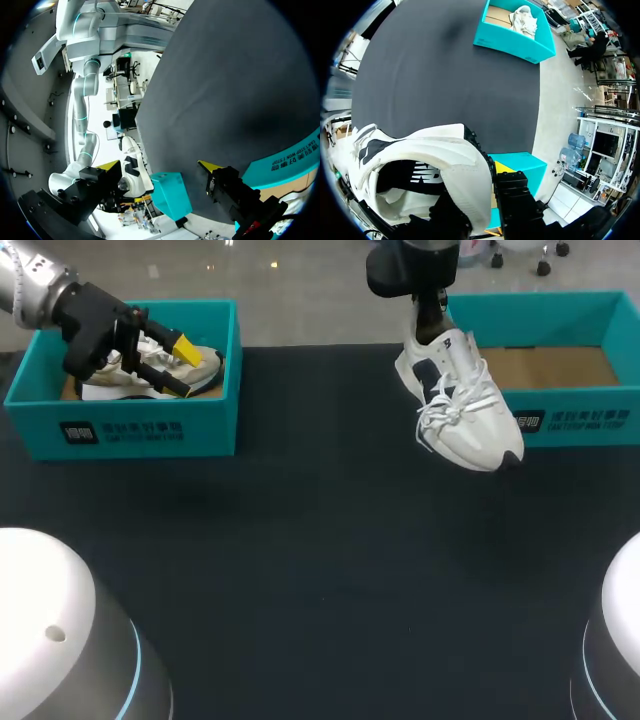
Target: Take the shoe out of the shoebox, open the shoe tongue, remove and reinsert the insole, then place the shoe into the shoebox
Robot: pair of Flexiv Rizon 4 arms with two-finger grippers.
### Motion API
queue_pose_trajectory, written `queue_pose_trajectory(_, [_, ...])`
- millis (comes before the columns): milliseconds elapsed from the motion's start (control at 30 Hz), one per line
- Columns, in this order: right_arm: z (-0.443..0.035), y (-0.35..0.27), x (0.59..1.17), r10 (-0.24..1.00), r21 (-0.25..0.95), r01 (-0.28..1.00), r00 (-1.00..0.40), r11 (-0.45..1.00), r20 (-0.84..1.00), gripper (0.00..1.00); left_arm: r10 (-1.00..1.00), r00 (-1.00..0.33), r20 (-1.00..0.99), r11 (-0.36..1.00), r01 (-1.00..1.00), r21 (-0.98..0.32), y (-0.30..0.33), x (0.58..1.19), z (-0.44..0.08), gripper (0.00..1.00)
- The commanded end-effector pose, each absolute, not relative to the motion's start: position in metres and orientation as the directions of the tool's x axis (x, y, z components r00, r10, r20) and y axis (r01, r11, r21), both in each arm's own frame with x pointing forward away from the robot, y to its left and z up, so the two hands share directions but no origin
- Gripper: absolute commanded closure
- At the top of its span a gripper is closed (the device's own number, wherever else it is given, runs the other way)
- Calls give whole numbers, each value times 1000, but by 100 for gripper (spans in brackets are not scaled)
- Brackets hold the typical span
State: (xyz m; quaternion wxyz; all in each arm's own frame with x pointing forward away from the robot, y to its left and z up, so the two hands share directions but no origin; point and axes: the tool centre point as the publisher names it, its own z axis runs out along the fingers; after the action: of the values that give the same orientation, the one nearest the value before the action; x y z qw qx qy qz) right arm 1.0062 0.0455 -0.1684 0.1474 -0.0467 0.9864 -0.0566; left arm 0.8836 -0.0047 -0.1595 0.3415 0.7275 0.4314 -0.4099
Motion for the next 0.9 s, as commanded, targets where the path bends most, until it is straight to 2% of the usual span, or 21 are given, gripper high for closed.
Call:
queue_pose_trajectory(33, [-167,36,1009,-107,-128,-73,-953,989,-282,100,350,293,-890,-396,907,143,-4,884,-159,0])
queue_pose_trajectory(200, [-163,-6,1030,-109,-132,-75,-954,988,-280,100,350,293,-890,-396,907,143,-4,884,-159,0])
queue_pose_trajectory(633, [-169,-92,1059,-138,-264,-70,-959,962,-248,100,350,293,-890,-396,907,143,-4,884,-159,0])
queue_pose_trajectory(700, [-170,-102,1062,-102,-258,-35,-963,965,-248,100,350,293,-890,-396,907,143,-4,884,-159,0])
queue_pose_trajectory(900, [-170,-102,1062,-102,-258,-35,-963,965,-248,100,350,293,-890,-396,907,143,-4,884,-159,0])
